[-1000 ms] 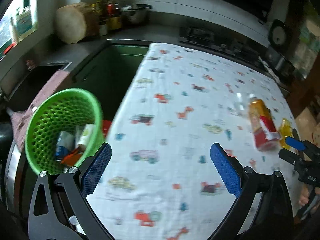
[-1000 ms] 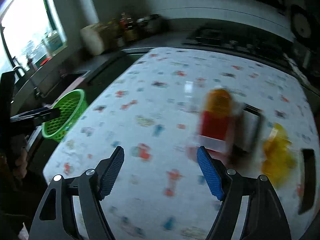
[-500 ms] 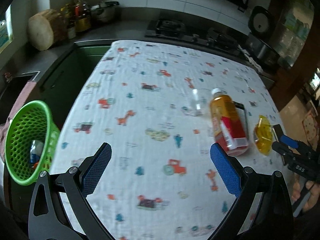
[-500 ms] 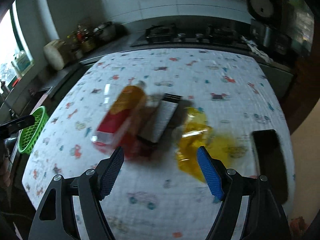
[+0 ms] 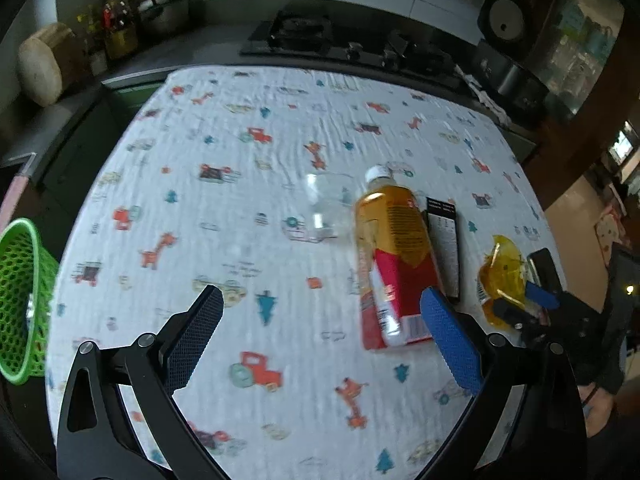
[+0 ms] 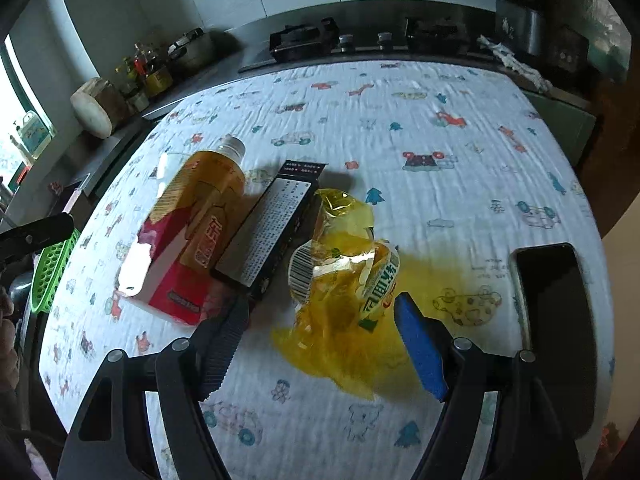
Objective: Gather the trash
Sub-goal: 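Move both tools back over the table toward the drink bottle and yellow bag, then grasp the orange-red drink bottle with the left tool while the right tool grasps the yellow bag, then carry the drink bottle and yellow bag over the green basket with both tools, then open the left tool to drop the bottle while the right tool drops the bag, then move both tools back over the table toward the black box and clear cup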
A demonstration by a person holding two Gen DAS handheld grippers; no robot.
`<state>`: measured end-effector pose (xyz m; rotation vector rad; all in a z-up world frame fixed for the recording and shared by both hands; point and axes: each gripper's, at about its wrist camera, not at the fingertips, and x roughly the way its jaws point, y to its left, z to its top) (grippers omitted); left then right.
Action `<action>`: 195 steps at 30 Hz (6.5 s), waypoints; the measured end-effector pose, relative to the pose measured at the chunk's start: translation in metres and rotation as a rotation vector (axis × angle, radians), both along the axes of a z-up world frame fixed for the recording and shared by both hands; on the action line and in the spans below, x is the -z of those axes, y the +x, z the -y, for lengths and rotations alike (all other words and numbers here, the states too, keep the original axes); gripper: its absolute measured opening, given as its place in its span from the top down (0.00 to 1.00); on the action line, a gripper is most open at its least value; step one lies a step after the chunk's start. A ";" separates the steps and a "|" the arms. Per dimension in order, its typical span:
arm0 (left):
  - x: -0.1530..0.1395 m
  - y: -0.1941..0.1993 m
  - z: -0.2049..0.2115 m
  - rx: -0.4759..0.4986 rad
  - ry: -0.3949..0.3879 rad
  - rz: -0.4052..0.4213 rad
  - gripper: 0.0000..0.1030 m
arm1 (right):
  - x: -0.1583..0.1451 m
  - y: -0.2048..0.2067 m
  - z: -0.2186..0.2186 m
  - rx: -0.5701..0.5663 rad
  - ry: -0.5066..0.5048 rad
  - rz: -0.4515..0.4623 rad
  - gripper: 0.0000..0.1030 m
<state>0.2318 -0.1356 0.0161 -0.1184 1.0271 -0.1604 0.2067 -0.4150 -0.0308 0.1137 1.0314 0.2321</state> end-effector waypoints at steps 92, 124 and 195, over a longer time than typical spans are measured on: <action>-0.031 -0.101 -0.295 -0.245 -0.167 0.177 0.37 | -0.053 -0.055 -0.307 -0.459 0.049 0.082 0.57; 0.061 -0.100 -0.498 -0.568 -0.245 0.126 0.27 | -0.019 -0.034 -0.523 -0.672 0.119 -0.027 0.57; -0.020 -0.048 -0.220 -0.205 -0.152 0.144 0.16 | -0.048 -0.003 -0.140 -0.013 -0.087 0.078 0.28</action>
